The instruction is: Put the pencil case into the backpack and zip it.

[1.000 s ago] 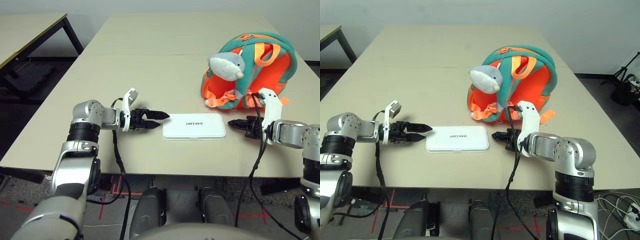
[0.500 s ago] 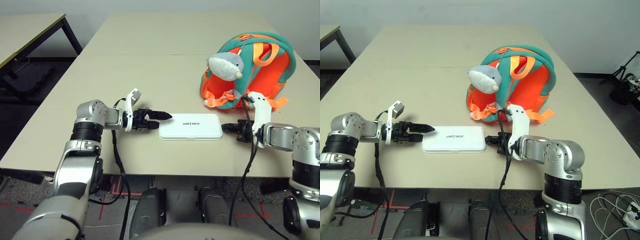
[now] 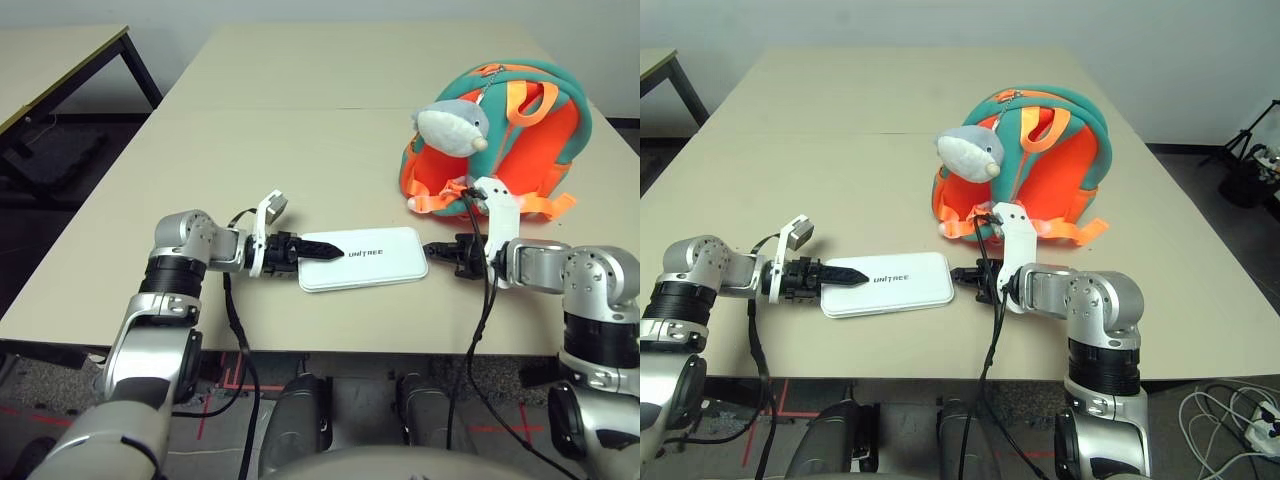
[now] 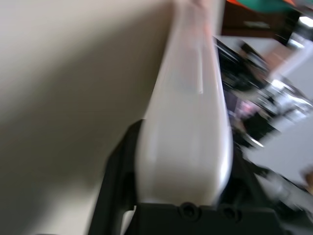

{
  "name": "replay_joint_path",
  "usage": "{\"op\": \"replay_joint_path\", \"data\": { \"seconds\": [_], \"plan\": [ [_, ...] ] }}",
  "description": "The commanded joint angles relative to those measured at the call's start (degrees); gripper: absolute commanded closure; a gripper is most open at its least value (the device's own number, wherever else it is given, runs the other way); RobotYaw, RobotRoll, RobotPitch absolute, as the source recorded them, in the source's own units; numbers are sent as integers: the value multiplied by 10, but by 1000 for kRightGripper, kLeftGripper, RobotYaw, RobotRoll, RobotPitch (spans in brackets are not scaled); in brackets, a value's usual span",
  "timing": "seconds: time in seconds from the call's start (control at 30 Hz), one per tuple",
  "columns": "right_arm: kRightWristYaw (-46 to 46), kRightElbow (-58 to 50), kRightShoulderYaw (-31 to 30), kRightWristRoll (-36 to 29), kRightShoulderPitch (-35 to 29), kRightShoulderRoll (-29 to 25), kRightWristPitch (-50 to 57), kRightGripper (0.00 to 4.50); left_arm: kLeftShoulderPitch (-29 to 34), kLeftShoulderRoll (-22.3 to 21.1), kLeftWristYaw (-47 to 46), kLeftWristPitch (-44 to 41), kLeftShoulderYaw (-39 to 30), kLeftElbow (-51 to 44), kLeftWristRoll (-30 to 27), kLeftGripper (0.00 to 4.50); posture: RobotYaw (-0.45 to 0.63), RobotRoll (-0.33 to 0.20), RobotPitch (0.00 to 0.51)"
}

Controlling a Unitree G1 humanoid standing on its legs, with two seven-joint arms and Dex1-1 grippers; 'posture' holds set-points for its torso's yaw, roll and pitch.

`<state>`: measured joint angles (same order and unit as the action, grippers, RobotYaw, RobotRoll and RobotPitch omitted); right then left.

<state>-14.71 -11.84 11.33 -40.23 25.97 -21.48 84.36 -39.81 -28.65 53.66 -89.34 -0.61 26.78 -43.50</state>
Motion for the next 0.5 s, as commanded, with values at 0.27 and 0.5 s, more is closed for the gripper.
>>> {"op": "replay_joint_path", "data": {
  "seconds": [0.27, 0.5],
  "plan": [
    [-60, -80, 50, -39, 2, -53, 10, 2968, 3, -74, 48, 38, 14, -69, -2, 3083, -72, 0, 95],
    [-99, -207, 184, -203, -52, -177, 81, 782, -2, -164, 66, 34, -13, -125, -23, 3083, -99, 0, 101]
  ]
}}
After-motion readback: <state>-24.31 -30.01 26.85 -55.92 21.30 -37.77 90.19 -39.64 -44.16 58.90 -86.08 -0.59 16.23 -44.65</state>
